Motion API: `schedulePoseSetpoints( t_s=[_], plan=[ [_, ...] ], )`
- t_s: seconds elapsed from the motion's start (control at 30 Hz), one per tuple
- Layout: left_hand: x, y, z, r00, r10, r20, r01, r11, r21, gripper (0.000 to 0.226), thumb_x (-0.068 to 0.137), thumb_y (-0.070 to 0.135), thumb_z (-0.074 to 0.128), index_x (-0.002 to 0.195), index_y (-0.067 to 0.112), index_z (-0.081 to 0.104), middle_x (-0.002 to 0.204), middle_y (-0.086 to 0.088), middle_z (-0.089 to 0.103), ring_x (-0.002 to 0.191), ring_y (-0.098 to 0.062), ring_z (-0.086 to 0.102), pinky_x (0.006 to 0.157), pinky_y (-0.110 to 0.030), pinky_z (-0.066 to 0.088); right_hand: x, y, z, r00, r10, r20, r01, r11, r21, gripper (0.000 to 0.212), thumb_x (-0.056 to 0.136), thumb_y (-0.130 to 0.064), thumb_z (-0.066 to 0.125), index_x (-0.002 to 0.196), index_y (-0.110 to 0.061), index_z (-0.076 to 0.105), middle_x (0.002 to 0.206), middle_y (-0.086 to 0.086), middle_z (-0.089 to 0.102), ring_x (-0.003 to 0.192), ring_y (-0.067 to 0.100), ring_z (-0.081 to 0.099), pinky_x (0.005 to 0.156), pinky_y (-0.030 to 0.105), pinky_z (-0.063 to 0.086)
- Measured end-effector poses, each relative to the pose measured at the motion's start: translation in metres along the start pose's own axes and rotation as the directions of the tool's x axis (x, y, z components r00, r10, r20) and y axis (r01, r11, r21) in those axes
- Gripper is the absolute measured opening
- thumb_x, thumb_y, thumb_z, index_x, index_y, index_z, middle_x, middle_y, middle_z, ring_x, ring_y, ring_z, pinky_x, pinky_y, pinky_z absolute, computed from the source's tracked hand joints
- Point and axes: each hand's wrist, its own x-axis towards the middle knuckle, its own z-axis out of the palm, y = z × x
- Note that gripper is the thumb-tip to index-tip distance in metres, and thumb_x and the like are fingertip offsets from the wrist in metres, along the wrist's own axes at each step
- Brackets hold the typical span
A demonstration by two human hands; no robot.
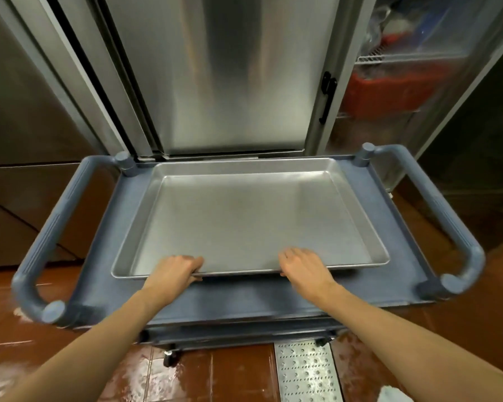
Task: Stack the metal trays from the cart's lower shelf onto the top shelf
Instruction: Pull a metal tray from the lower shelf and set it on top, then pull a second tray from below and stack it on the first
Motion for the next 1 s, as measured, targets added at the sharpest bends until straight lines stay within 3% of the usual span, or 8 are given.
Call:
schedulePoseSetpoints(
  t_s=[0.17, 0.23, 0.33, 0.43, 0.6, 0.7, 0.83, 1.0],
  plan=[
    [0.001, 0.012, 0.044, 0.996, -0.082, 0.025, 0.082, 0.996, -0.022, 0.008, 0.092, 0.022, 0.058, 0.093, 0.016, 0.052, 0.097, -0.005, 0.068, 0.088, -0.031, 0.064, 0.073, -0.04, 0.047, -0.002, -0.01, 0.041, 0.993, 0.061, 0.099, -0.057, 0.997, -0.046, 0.038, 0.05, 0.002, 0.083, 0.082, -0.009, 0.065, 0.077, 0.008, 0.067, 0.07, 0.024, 0.064, 0.058, 0.029, 0.048],
    [0.002, 0.01, 0.054, 0.995, -0.095, -0.03, 0.094, 0.994, -0.051, 0.012, 0.09, 0.026, 0.063, 0.092, 0.016, 0.056, 0.093, -0.004, 0.068, 0.084, -0.029, 0.064, 0.07, -0.039, 0.047, -0.001, -0.009, 0.051, 0.99, 0.067, 0.122, -0.065, 0.998, -0.023, 0.033, 0.061, 0.004, 0.078, 0.088, -0.007, 0.063, 0.084, 0.011, 0.067, 0.076, 0.027, 0.063, 0.062, 0.032, 0.047],
    [0.006, 0.006, 0.056, 0.992, -0.092, -0.082, 0.082, 0.99, -0.119, 0.028, 0.086, 0.046, 0.066, 0.086, 0.019, 0.057, 0.089, -0.001, 0.069, 0.08, -0.025, 0.064, 0.067, -0.035, 0.047, 0.004, -0.002, 0.061, 0.995, 0.032, 0.091, -0.035, 0.999, 0.034, 0.022, 0.086, -0.016, 0.067, 0.104, -0.006, 0.058, 0.103, 0.012, 0.064, 0.095, 0.029, 0.059, 0.075, 0.035, 0.044],
    [0.002, 0.011, 0.046, 0.997, -0.065, -0.05, 0.056, 0.986, -0.16, 0.042, 0.084, 0.062, 0.06, 0.093, 0.021, 0.058, 0.094, 0.002, 0.07, 0.083, -0.022, 0.066, 0.067, -0.033, 0.047, 0.003, -0.004, 0.051, 0.999, 0.018, 0.043, -0.024, 0.989, 0.149, 0.037, 0.091, -0.039, 0.06, 0.112, -0.008, 0.056, 0.11, 0.009, 0.061, 0.103, 0.027, 0.054, 0.085, 0.036, 0.043],
    [-0.031, 0.041, 0.01, 0.895, 0.066, -0.441, -0.171, 0.964, -0.204, 0.037, 0.096, 0.05, 0.045, 0.092, 0.016, 0.06, 0.084, 0.002, 0.067, 0.069, -0.021, 0.066, 0.051, -0.034, 0.051, -0.019, -0.021, 0.001, 0.924, -0.14, -0.357, 0.263, 0.908, 0.326, 0.018, 0.09, -0.026, 0.058, 0.1, -0.011, 0.06, 0.094, 0.005, 0.062, 0.085, 0.021, 0.054, 0.076, 0.032, 0.046],
    [-0.065, 0.065, 0.009, 0.828, 0.301, -0.472, -0.422, 0.89, -0.173, 0.022, 0.095, 0.036, 0.047, 0.084, 0.019, 0.055, 0.074, 0.004, 0.057, 0.06, -0.015, 0.058, 0.045, -0.032, 0.046, -0.049, -0.038, -0.004, 0.834, -0.335, -0.439, 0.5, 0.795, 0.343, 0.009, 0.089, -0.014, 0.053, 0.093, -0.008, 0.059, 0.083, 0.007, 0.059, 0.075, 0.021, 0.049, 0.069, 0.03, 0.039],
    [-0.1, 0.092, 0.062, 0.817, 0.552, -0.169, -0.573, 0.811, -0.123, 0.019, 0.094, 0.036, 0.049, 0.08, 0.023, 0.053, 0.072, 0.006, 0.057, 0.059, -0.013, 0.055, 0.047, -0.029, 0.045, -0.099, -0.064, 0.052, 0.79, -0.604, -0.1, 0.6, 0.729, 0.33, 0.016, 0.086, -0.02, 0.055, 0.099, -0.011, 0.054, 0.088, 0.006, 0.057, 0.08, 0.022, 0.05, 0.069, 0.034, 0.045],
    [-0.087, 0.098, 0.166, 0.95, 0.256, 0.179, -0.216, 0.952, -0.216, 0.027, 0.101, 0.035, 0.037, 0.118, 0.019, 0.051, 0.115, -0.002, 0.058, 0.091, -0.017, 0.061, 0.076, -0.029, 0.048, -0.11, -0.064, 0.156, 0.861, -0.379, 0.339, 0.29, 0.914, 0.284, 0.031, 0.091, -0.019, 0.053, 0.119, -0.006, 0.05, 0.117, 0.015, 0.056, 0.106, 0.029, 0.054, 0.091, 0.042, 0.048]
  ],
)
